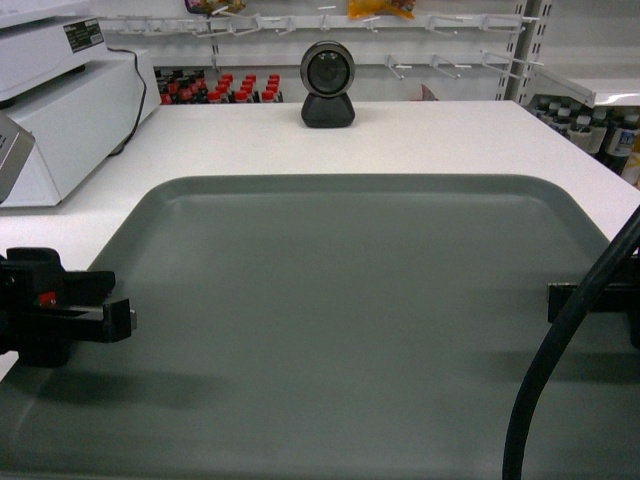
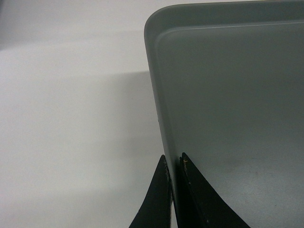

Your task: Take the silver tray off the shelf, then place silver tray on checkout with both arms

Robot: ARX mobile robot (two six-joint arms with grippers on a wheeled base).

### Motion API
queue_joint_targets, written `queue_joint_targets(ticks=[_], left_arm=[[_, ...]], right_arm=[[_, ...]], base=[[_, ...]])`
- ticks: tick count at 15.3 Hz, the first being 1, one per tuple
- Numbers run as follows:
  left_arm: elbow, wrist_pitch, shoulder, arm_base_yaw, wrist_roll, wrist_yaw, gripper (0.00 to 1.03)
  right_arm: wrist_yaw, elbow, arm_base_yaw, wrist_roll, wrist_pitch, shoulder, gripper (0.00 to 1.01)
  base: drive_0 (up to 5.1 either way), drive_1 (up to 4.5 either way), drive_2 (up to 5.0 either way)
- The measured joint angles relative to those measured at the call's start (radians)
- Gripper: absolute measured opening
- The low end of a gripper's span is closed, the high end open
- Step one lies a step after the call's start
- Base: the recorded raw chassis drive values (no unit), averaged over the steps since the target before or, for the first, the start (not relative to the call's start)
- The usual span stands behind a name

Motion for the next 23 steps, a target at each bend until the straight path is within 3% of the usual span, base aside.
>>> queue_joint_targets(ticks=[6,23], left_arm=[[0.000,0.007,0.000,0.000,0.000,0.001,0.03],[0.002,0.003,0.002,0.000,0.000,0.000,0.03]], right_arm=[[0.000,0.000,0.000,0.000,0.001,0.000,0.03],[0.000,0.003,0.000,0.000,0.000,0.001,0.03]], base=[[-0.1,4.04,-4.3],[0.0,0.00,0.0]])
